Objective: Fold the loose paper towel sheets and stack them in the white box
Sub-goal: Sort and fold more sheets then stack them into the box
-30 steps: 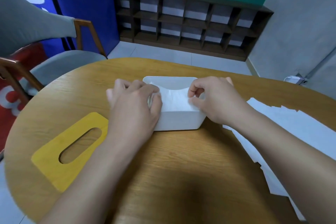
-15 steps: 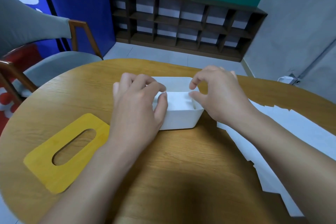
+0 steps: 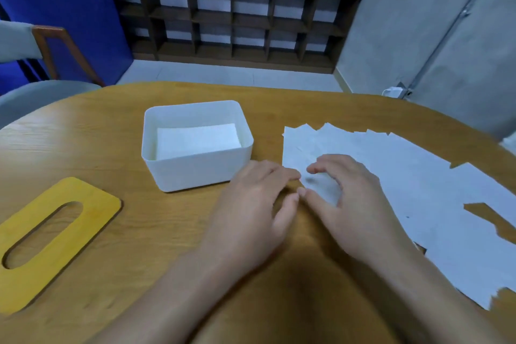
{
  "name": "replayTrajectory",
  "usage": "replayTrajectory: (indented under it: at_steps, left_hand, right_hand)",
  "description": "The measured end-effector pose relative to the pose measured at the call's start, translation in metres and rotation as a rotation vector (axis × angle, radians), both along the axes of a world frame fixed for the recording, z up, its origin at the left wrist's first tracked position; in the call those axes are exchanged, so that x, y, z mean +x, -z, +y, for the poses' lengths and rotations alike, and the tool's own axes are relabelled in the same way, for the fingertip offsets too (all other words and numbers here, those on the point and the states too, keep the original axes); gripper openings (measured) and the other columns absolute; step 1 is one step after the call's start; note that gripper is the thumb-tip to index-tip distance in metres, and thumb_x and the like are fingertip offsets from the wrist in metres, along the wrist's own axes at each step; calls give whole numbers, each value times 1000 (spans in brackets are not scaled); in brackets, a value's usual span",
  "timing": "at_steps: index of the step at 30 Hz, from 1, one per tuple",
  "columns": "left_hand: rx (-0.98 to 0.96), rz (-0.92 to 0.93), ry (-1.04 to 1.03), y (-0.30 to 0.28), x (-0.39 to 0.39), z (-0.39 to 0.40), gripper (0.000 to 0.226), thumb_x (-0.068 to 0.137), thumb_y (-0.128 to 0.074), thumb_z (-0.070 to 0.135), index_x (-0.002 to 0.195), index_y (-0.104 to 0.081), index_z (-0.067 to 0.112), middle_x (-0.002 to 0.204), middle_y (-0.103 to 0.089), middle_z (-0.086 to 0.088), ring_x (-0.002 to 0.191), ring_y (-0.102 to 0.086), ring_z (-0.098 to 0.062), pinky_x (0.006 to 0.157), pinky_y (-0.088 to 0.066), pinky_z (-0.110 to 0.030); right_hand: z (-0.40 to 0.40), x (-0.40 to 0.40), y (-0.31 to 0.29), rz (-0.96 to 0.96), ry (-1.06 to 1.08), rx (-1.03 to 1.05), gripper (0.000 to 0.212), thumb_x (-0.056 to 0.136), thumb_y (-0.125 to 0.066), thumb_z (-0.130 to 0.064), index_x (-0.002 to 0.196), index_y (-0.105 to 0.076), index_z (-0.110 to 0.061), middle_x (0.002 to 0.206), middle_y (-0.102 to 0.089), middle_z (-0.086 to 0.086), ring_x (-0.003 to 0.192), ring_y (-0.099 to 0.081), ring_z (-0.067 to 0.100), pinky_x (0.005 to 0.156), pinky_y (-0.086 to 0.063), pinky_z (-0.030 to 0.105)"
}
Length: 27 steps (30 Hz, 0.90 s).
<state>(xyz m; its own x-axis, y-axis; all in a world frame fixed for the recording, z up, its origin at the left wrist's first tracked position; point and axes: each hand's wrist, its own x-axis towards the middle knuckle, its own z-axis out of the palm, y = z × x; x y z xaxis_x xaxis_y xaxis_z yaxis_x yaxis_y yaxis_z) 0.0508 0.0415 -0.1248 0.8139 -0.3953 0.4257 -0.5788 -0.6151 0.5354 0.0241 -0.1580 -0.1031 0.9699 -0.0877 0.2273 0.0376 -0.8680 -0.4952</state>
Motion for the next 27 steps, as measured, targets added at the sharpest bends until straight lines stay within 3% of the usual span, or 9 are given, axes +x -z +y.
replayTrajectory:
  at_steps: [4,8,13,17,19,21,24,27]
  left_hand:
    - [61,78,50,14,0,-13,34,103,-66,37,136,-69,32,135,-67,15,125,-55,-10,108,-48,-31]
    - [84,123,57,22,4,-15,35,103,-69,38,138,-69,34,134,-67,18,127,-55,-7,111,-45,-29]
    - [98,155,51,25,5,-16,34,103,-72,35,137,-70,32,132,-68,21,129,-57,-7,111,-46,-29]
    - [119,163,38,23,3,-19,31,102,-72,34,133,-72,31,127,-69,22,127,-57,-4,109,-44,-23]
    - [129,150,29,23,2,-19,31,102,-73,32,132,-73,29,125,-69,21,126,-57,-5,108,-43,-21]
    - [141,136,22,24,1,-19,32,101,-74,31,133,-73,28,126,-68,19,126,-57,-6,108,-43,-23]
    - [144,115,11,25,1,-18,33,101,-74,33,133,-74,27,130,-66,17,129,-56,-7,110,-45,-25]
    - [140,101,4,26,1,-16,33,100,-75,32,132,-76,26,134,-64,15,131,-55,-8,110,-45,-26]
  right_hand:
    - [-39,-6,21,84,126,-128,61,98,-67,-63,149,-60,-32,165,-47,-9,158,-35,14,129,-24,44]
    - [-57,-4,32,122,132,-128,67,96,-53,-71,148,-54,-29,153,-50,-9,150,-40,20,125,-29,47]
    - [-49,-8,44,160,57,-110,72,98,-43,-75,157,-44,-34,169,-31,-14,163,-15,16,135,-13,46]
    - [-35,-10,39,215,-30,-73,73,102,-46,-76,165,-33,-40,177,-17,-19,167,3,11,135,-5,41]
    - [-31,-11,38,181,-55,-63,74,100,-51,-75,164,-38,-40,175,-23,-20,167,-3,10,133,-7,38]
    - [-32,-12,38,102,-56,-49,68,98,-61,-71,155,-53,-35,168,-40,-17,160,-21,7,129,-16,34]
    - [-39,-14,40,-35,-33,-62,46,94,-74,-59,130,-72,-29,143,-65,-14,134,-45,1,117,-32,32]
    - [-40,-14,41,-90,-31,-57,24,96,-78,-45,113,-78,-28,126,-73,-16,120,-58,2,112,-34,27]
